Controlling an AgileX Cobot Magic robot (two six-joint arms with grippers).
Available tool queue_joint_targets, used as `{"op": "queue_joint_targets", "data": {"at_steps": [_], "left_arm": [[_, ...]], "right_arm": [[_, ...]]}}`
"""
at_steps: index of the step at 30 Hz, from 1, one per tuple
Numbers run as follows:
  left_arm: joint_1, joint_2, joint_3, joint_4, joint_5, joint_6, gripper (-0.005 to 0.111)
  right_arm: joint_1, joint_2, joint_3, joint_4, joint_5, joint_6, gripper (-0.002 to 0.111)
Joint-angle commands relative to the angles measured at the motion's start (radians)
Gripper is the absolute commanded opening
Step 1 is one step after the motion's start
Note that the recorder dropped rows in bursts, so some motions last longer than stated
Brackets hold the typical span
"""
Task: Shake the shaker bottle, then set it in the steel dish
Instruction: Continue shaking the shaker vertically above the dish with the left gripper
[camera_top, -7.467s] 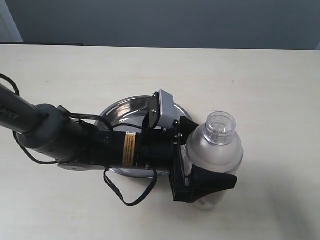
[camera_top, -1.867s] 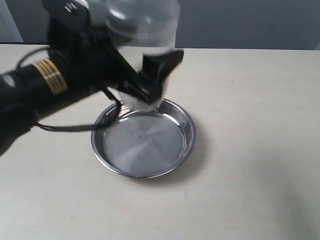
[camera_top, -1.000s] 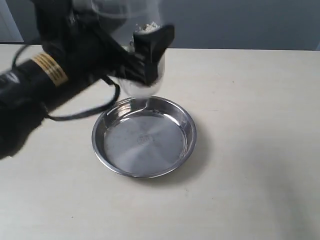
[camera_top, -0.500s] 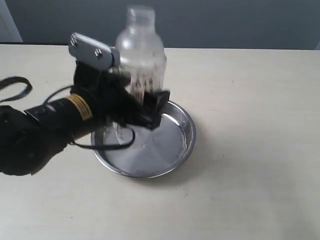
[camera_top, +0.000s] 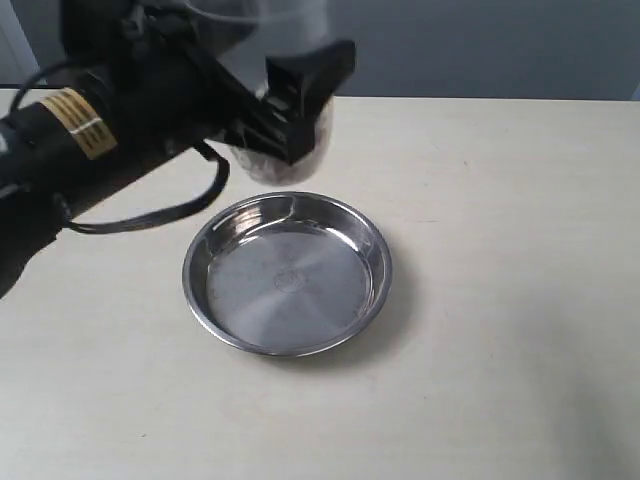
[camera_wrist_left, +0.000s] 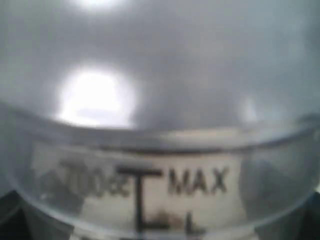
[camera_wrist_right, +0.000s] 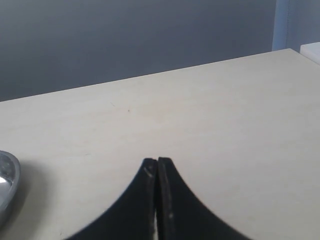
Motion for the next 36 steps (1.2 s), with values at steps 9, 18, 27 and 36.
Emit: {"op": "queue_joint_targets", "data": {"at_steps": [9, 18, 27, 36], "left_arm": [[-0.047, 0.111, 0.111, -0.072, -0.052, -0.014, 0.001], [0.023, 0.101, 0.130, -0.410, -0.163, 0.252, 0.000], [0.031, 0.077, 0.128, -0.237, -0.017, 0.026, 0.000], [0.029, 0.112, 0.123, -0.509, -0.004, 0.078, 0.001]], "right_arm": [[-0.003, -0.005, 0.001, -0.003, -0.008, 0.000, -0.001], [-0.003, -0.005, 0.001, -0.003, -0.008, 0.000, -0.001], [-0.003, -0.005, 0.001, -0.003, -0.008, 0.000, -0.001], [-0.003, -0.005, 0.001, -0.003, -0.008, 0.000, -0.001]]}}
